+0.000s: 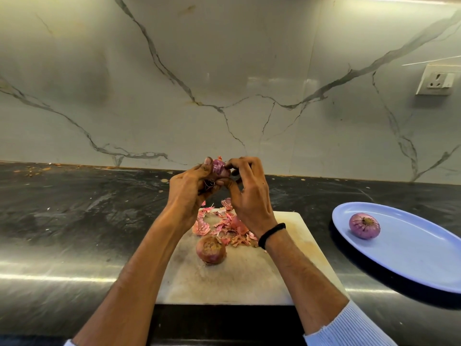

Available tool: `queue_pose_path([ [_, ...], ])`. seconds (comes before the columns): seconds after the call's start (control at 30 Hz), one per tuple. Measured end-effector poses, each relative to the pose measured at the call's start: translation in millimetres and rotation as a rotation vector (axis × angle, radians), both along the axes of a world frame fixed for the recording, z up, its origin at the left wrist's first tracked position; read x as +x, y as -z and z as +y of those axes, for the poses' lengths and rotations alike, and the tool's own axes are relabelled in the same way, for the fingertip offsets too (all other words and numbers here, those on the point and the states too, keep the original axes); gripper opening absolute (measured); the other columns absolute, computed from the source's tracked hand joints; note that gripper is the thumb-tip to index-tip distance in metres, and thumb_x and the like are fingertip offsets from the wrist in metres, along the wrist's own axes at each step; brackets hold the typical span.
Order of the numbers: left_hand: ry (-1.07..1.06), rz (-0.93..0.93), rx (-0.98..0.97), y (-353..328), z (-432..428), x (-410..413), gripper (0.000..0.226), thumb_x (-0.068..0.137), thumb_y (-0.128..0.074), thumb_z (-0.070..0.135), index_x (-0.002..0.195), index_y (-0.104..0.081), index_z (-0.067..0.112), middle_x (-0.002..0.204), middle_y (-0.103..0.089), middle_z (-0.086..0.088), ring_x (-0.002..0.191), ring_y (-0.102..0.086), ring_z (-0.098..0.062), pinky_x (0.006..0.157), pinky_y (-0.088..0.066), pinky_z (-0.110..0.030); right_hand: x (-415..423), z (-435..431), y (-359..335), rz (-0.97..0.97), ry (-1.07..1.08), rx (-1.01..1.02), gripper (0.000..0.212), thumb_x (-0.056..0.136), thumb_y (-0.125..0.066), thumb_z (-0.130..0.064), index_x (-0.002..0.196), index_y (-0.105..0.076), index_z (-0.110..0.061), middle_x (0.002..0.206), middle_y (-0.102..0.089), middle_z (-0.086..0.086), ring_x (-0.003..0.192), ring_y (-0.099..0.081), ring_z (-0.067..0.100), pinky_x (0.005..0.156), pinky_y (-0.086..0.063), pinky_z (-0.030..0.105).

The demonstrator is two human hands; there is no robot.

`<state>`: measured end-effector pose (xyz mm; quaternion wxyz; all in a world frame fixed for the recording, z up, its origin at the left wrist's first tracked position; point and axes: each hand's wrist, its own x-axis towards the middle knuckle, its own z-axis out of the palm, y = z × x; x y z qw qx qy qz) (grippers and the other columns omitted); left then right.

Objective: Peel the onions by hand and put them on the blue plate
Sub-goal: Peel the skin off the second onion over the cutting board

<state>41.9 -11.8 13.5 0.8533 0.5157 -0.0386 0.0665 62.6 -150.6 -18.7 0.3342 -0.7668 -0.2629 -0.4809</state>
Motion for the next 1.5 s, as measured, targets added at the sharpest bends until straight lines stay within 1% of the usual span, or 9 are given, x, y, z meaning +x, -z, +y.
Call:
queue_pose_path([
  [0.17,-0.005,0.013,0.005,1.9,0.9,3.3,0.03,0.09,-0.069,0.028,0.101,-0.073,0.001,0.101,-0.075,-0.018,0.09,-0.07,-0.024,0.072,-0.061,-0.031,-1.0,0.4,-0.3,-0.032,-0.009,-0.001,0.028,0.089,-0.069,0.003,0.114,-0.059,-0.003,0.11,-0.053,0.007,0.095,-0.053,0.01,0.087,-0.042,0.005],
  [0.27,-0.018,0.015,0.016,3.8,0.7,3.9,0.033,0.086,-0.071,0.031,0.1,-0.073,0.001,0.1,-0.075,-0.017,0.093,-0.071,-0.026,0.078,-0.062,-0.035,-0.5,-0.3,1.1,-0.025,-0.02,-0.012,0.029,0.089,-0.068,0.003,0.115,-0.058,-0.005,0.11,-0.054,0.005,0.096,-0.056,0.014,0.087,-0.049,0.015],
  [0.4,-0.014,0.009,0.031,5.2,1.1,5.1,0.034,0.088,-0.071,0.03,0.102,-0.073,-0.001,0.102,-0.074,-0.019,0.09,-0.071,-0.026,0.076,-0.061,-0.033,0.5,-1.0,-0.3,-0.018,-0.029,-0.014,0.028,0.089,-0.069,0.002,0.113,-0.058,-0.006,0.108,-0.054,0.002,0.094,-0.058,0.017,0.082,-0.053,0.026],
  [0.63,-0.015,0.005,0.036,4.8,1.0,2.9,0.044,0.071,-0.074,0.038,0.098,-0.073,0.003,0.101,-0.075,-0.017,0.092,-0.071,-0.026,0.076,-0.061,-0.034,1.4,-1.6,-0.4,-0.009,-0.009,-0.052,0.028,0.089,-0.07,0.0,0.114,-0.06,-0.006,0.108,-0.055,0.003,0.095,-0.055,0.015,0.083,-0.053,0.026],
  [0.83,-0.053,0.027,0.035,5.9,0.9,6.2,0.024,0.089,-0.071,0.027,0.094,-0.074,0.003,0.093,-0.076,-0.015,0.091,-0.072,-0.027,0.08,-0.062,-0.038,4.3,-2.8,1.3,-0.024,0.015,-0.084,0.021,0.089,-0.069,0.002,0.108,-0.063,-0.005,0.104,-0.056,0.004,0.093,-0.054,0.017,0.08,-0.053,0.029],
  [1.07,-0.077,0.035,0.05,4.9,1.1,7.4,0.024,0.092,-0.069,0.025,0.095,-0.074,0.001,0.1,-0.075,-0.019,0.092,-0.07,-0.027,0.084,-0.06,-0.043,2.6,-0.7,0.5,-0.019,0.02,-0.005,0.015,0.087,-0.069,0.004,0.097,-0.06,-0.003,0.099,-0.053,0.006,0.087,-0.046,0.006,0.076,-0.042,0.006],
  [1.33,-0.058,0.045,0.032,3.7,2.7,5.3,0.032,0.094,-0.066,0.03,0.101,-0.073,0.0,0.101,-0.074,-0.019,0.094,-0.068,-0.029,0.08,-0.06,-0.035,2.9,-0.6,2.1,-0.011,0.053,0.034,0.01,0.091,-0.066,0.001,0.093,-0.058,-0.003,0.095,-0.052,0.006,0.081,-0.046,0.009,0.07,-0.044,0.012],
  [1.43,-0.048,0.059,0.024,2.8,2.8,5.0,0.035,0.094,-0.065,0.032,0.107,-0.07,0.0,0.107,-0.072,-0.021,0.092,-0.067,-0.027,0.078,-0.059,-0.033,3.9,-3.1,2.3,0.049,0.11,0.083,0.016,0.086,-0.067,0.006,0.095,-0.058,-0.005,0.095,-0.053,0.005,0.081,-0.045,0.009,0.07,-0.04,0.008],
  [1.5,-0.046,0.064,0.031,3.1,2.4,4.5,0.035,0.095,-0.063,0.032,0.11,-0.069,0.001,0.11,-0.072,-0.021,0.094,-0.066,-0.027,0.078,-0.058,-0.032,2.1,-3.4,1.9,0.102,0.1,0.093,0.03,0.083,-0.068,0.008,0.109,-0.06,-0.006,0.106,-0.053,0.008,0.091,-0.049,0.009,0.077,-0.045,0.011],
])
